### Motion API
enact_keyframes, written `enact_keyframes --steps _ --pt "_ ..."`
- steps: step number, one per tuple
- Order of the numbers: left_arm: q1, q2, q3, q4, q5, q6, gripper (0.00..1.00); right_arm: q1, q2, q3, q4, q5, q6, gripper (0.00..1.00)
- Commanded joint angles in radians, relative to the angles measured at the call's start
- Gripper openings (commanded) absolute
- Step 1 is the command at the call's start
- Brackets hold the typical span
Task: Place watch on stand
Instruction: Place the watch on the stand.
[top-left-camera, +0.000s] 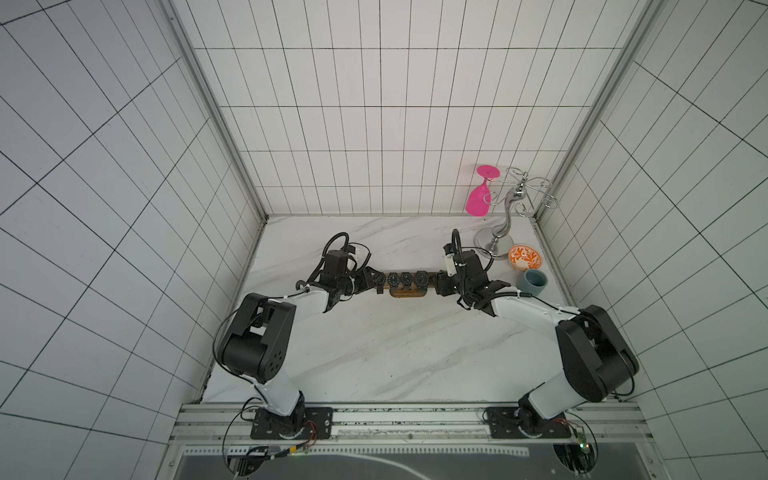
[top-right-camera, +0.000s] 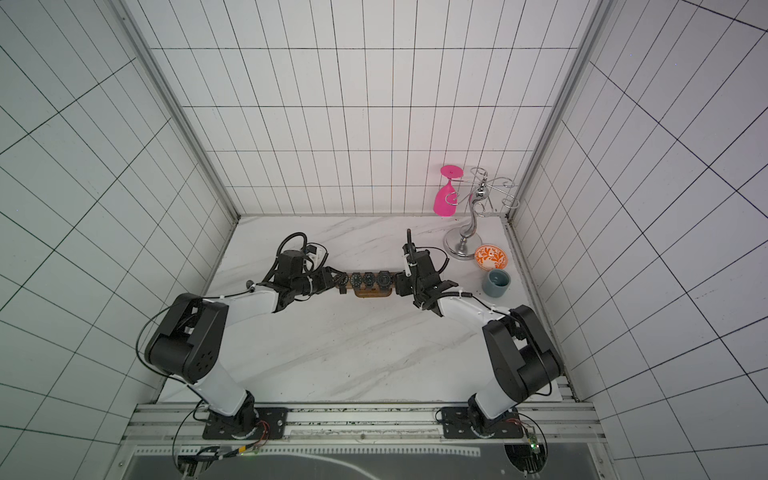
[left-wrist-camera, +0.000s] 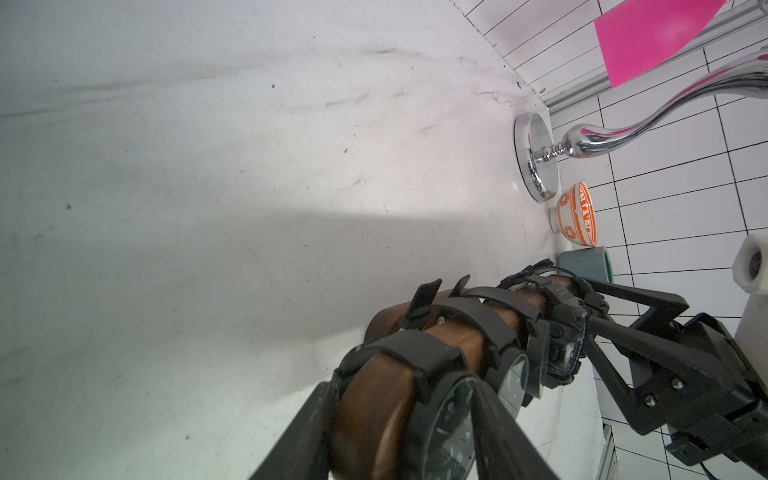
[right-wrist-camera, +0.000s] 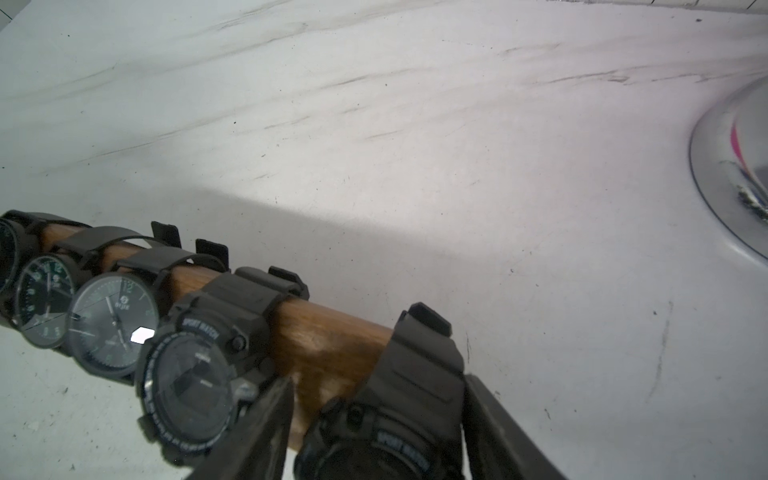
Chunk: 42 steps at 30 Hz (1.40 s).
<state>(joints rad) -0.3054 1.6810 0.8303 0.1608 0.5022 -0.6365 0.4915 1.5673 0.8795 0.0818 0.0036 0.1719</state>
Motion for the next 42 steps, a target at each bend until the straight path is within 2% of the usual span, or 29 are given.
enact_keyframes --steps 1,3,4,6,13,24,32,42 --pt "-0.001 0.012 0.027 0.017 0.010 0.005 0.51 0.014 0.006 0.111 0.001 -0.036 -0.015 0.65" --pt "-0.001 0.011 0.027 0.017 0.010 0.005 0.51 0.014 0.008 0.111 0.004 -0.039 -0.014 0.62" --pt "-0.001 0.010 0.027 0.017 0.010 0.004 0.51 0.015 0.012 0.114 0.005 -0.042 -0.012 0.55" --pt "-0.001 0.011 0.025 0.017 0.010 0.004 0.51 0.014 0.020 0.122 0.006 -0.046 -0.013 0.49" --pt "-0.001 0.007 0.026 0.016 0.009 0.006 0.51 0.015 0.044 0.150 0.002 -0.054 -0.009 0.47" --pt "-0.001 0.004 0.026 0.010 0.002 0.007 0.51 0.014 0.019 0.147 -0.014 -0.006 0.001 0.60" --pt "-0.001 -0.017 0.024 -0.010 -0.018 0.013 0.52 0.011 -0.030 0.127 -0.016 0.016 0.012 0.61" --pt "-0.001 -0.087 0.050 -0.144 -0.129 0.071 0.65 0.007 -0.169 0.091 -0.033 0.086 0.033 0.62"
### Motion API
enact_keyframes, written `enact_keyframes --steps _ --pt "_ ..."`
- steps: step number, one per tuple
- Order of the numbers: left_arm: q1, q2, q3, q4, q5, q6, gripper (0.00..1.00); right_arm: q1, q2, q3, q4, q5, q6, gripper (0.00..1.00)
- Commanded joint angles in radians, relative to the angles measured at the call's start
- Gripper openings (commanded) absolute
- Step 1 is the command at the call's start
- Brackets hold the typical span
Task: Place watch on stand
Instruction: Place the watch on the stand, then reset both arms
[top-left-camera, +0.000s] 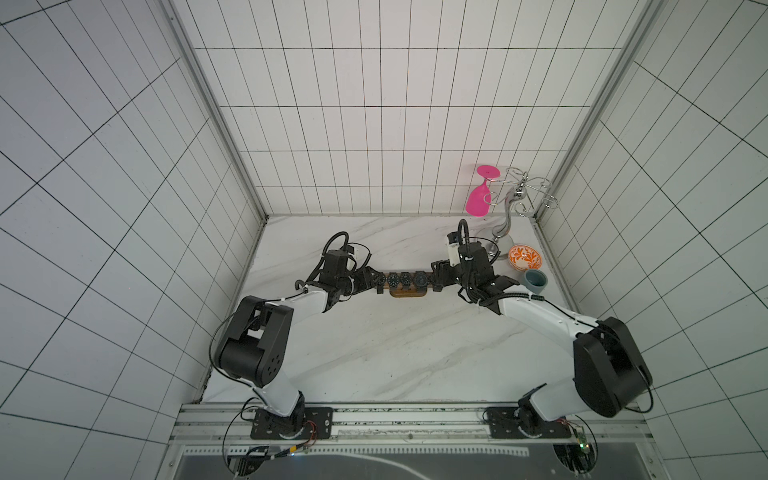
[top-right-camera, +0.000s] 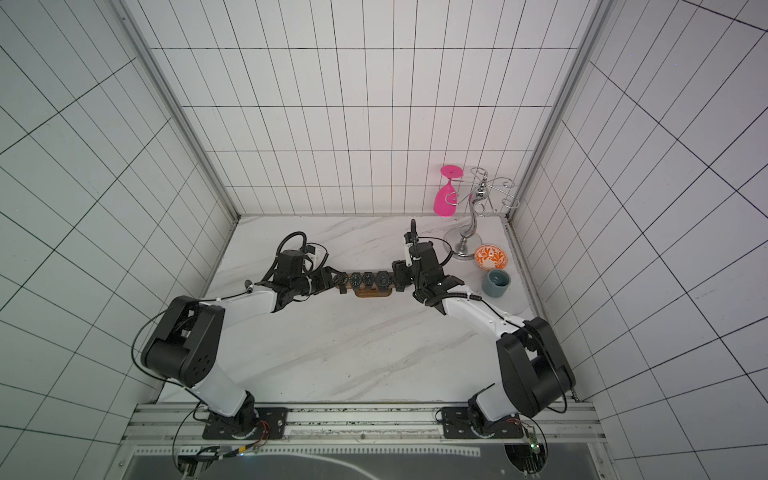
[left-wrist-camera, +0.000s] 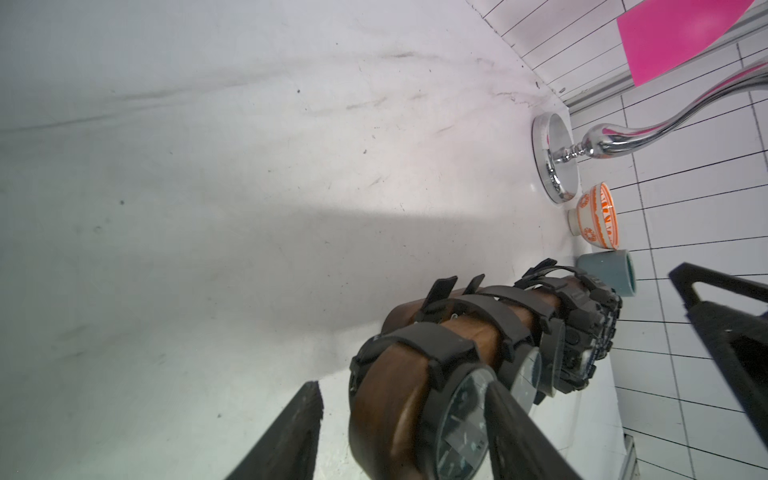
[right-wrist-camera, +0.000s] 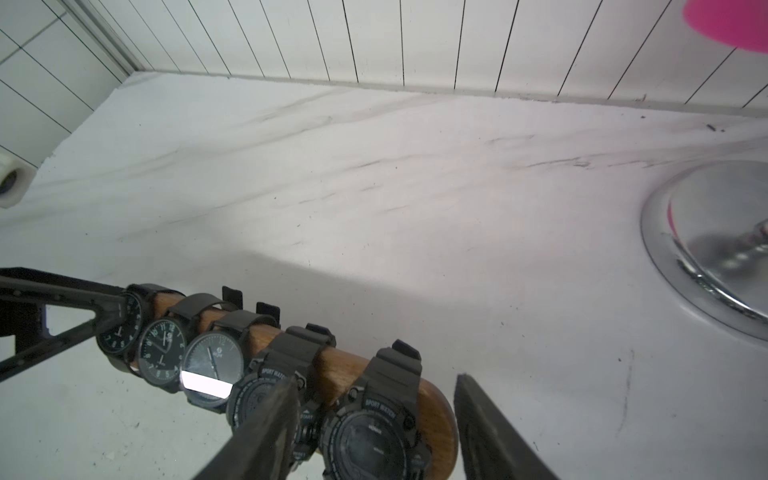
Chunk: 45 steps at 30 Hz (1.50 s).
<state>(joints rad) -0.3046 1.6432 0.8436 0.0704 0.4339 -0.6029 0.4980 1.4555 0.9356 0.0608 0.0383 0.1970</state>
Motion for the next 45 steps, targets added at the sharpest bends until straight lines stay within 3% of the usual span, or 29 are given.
enact_keyframes --steps 1,8,9,10,15,20,25,30,42,45 --pt "-0.002 -0.062 0.048 -0.085 -0.076 0.050 0.67 -0.003 -0.084 0.028 -0.013 0.068 0.011 0.63" --pt "0.002 -0.226 0.061 -0.218 -0.247 0.130 0.76 -0.028 -0.268 -0.034 -0.009 0.258 0.004 0.91" --pt "0.004 -0.256 0.060 -0.234 -0.277 0.141 0.95 -0.038 -0.289 -0.044 -0.007 0.285 0.005 0.92" --pt "0.005 -0.287 0.057 -0.249 -0.325 0.150 0.97 -0.048 -0.305 -0.054 -0.008 0.317 0.009 0.93" --pt "0.005 -0.445 -0.003 -0.261 -0.625 0.170 0.98 -0.087 -0.356 -0.102 -0.002 0.425 0.023 0.97" --pt "0.010 -0.560 -0.201 -0.038 -0.966 0.252 0.98 -0.131 -0.350 -0.212 0.094 0.559 -0.019 1.00" --pt "0.097 -0.555 -0.329 0.170 -0.959 0.348 0.98 -0.188 -0.316 -0.353 0.282 0.603 -0.077 1.00" --pt "0.204 -0.450 -0.334 0.218 -0.898 0.326 0.97 -0.239 -0.251 -0.460 0.459 0.621 -0.094 1.00" --pt "0.211 -0.279 -0.490 0.699 -0.746 0.553 0.97 -0.365 -0.046 -0.612 0.909 0.452 -0.191 1.00" --pt "0.220 -0.162 -0.517 0.883 -0.701 0.580 0.98 -0.366 -0.025 -0.644 1.040 0.406 -0.241 1.00"
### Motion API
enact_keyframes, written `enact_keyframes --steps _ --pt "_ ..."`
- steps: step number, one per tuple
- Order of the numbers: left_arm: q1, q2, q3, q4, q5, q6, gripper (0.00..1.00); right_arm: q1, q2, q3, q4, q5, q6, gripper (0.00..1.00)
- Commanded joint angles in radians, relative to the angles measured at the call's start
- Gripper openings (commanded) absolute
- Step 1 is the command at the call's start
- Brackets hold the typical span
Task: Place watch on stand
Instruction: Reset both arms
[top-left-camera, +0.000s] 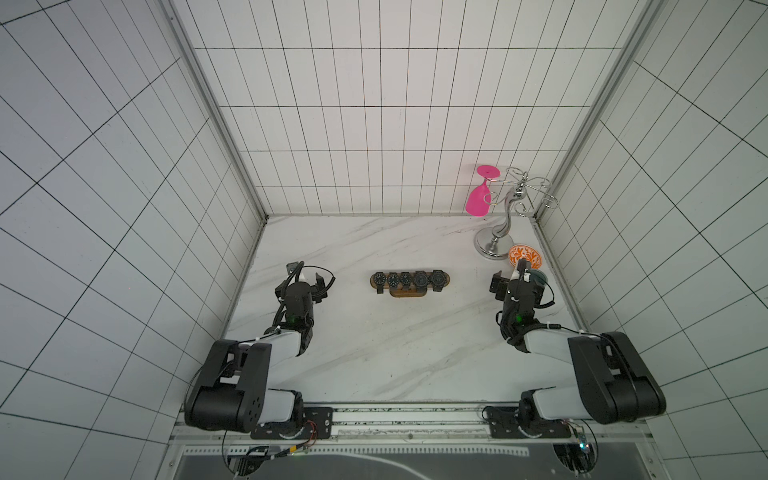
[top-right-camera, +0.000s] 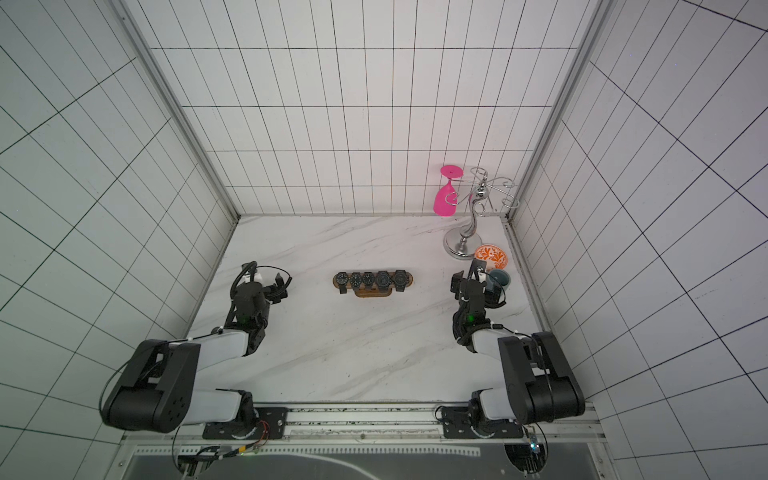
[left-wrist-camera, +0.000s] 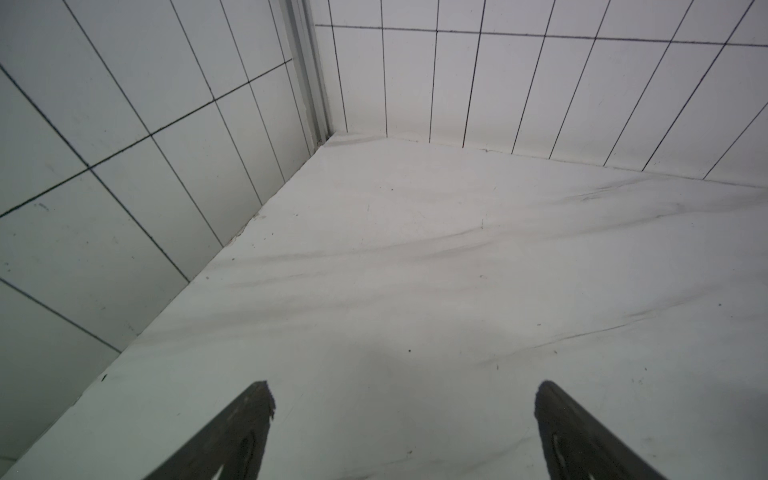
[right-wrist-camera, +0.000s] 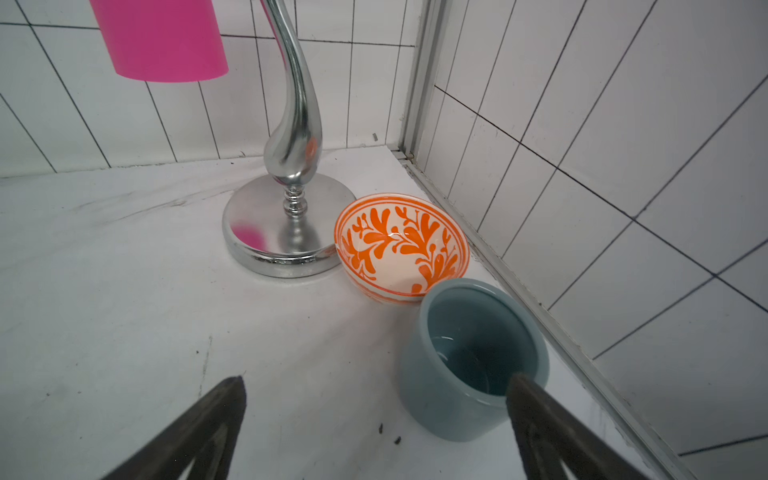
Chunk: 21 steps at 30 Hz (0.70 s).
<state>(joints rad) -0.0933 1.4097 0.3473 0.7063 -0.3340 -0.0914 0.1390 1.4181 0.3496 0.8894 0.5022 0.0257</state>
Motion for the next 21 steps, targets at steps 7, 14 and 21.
enact_keyframes --steps 7,14,21 --pt "0.000 0.145 0.039 0.204 0.123 0.104 0.97 -0.059 0.060 -0.124 0.372 -0.189 -0.075 1.00" --pt "0.000 0.174 -0.005 0.336 0.121 0.119 0.98 -0.114 0.103 -0.137 0.409 -0.257 -0.025 1.00" --pt "-0.002 0.148 0.024 0.234 0.112 0.104 0.98 -0.122 0.130 -0.129 0.445 -0.206 -0.009 1.00"
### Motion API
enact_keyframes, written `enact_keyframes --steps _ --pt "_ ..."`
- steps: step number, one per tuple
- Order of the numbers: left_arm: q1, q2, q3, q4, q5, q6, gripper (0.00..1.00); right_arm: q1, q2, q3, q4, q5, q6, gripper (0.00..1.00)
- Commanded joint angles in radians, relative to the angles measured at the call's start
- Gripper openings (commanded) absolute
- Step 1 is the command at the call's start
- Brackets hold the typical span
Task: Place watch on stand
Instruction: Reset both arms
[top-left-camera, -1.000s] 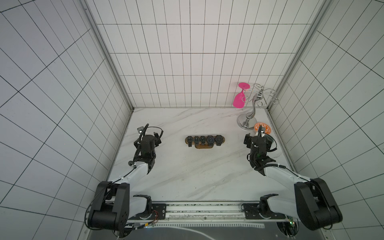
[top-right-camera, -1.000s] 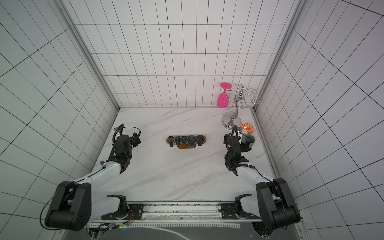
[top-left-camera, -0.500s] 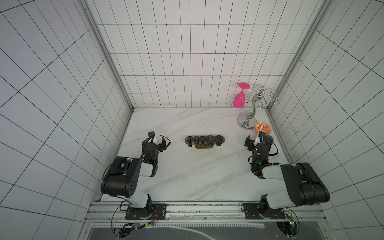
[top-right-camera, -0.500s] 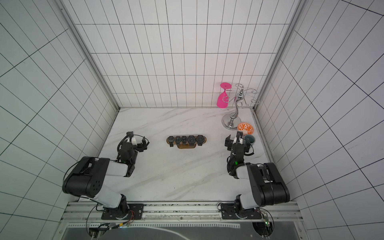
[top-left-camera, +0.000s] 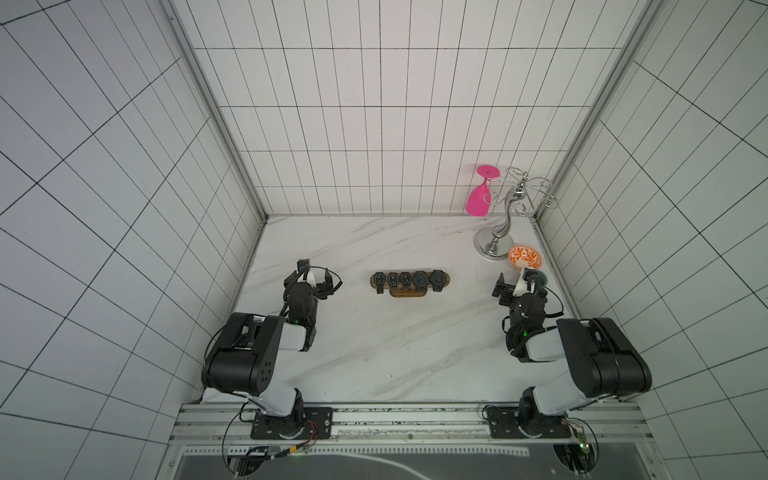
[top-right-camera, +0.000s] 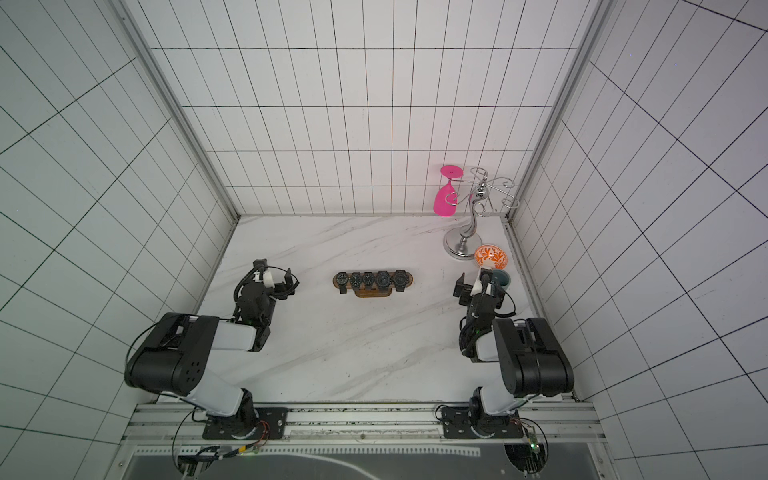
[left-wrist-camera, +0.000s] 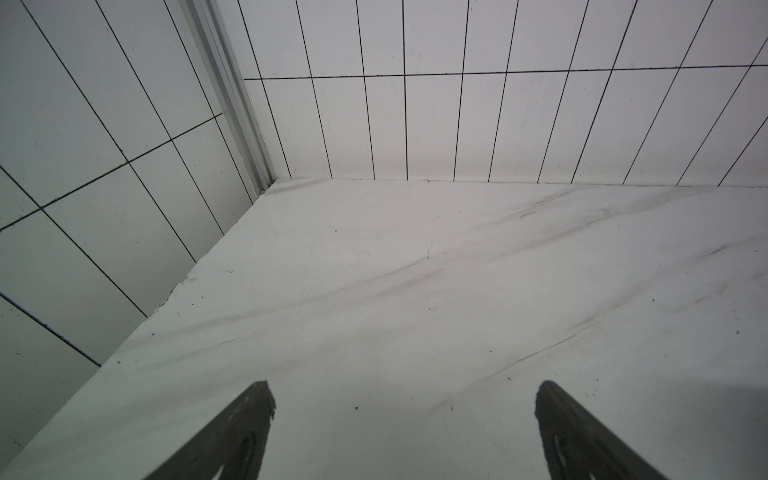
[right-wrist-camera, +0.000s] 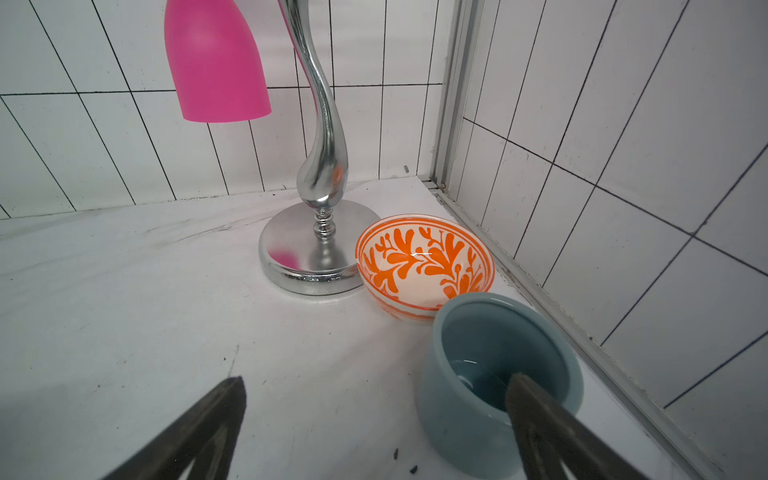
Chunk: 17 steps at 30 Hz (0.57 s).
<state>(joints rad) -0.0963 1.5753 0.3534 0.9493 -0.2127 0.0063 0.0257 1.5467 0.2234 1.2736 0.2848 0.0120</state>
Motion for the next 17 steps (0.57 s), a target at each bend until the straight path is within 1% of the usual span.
enact_keyframes --steps 1,4,17 --pt "0.001 -0.018 0.016 -0.005 -0.009 0.007 0.98 -0.009 -0.004 0.007 0.024 0.009 0.010 1.00" --pt "0.001 -0.017 0.018 -0.010 -0.010 0.006 0.97 -0.009 0.003 0.002 0.052 0.011 0.006 1.00" --pt "0.001 -0.017 0.019 -0.011 -0.010 0.006 0.97 -0.024 -0.001 0.011 0.024 -0.020 0.016 1.00"
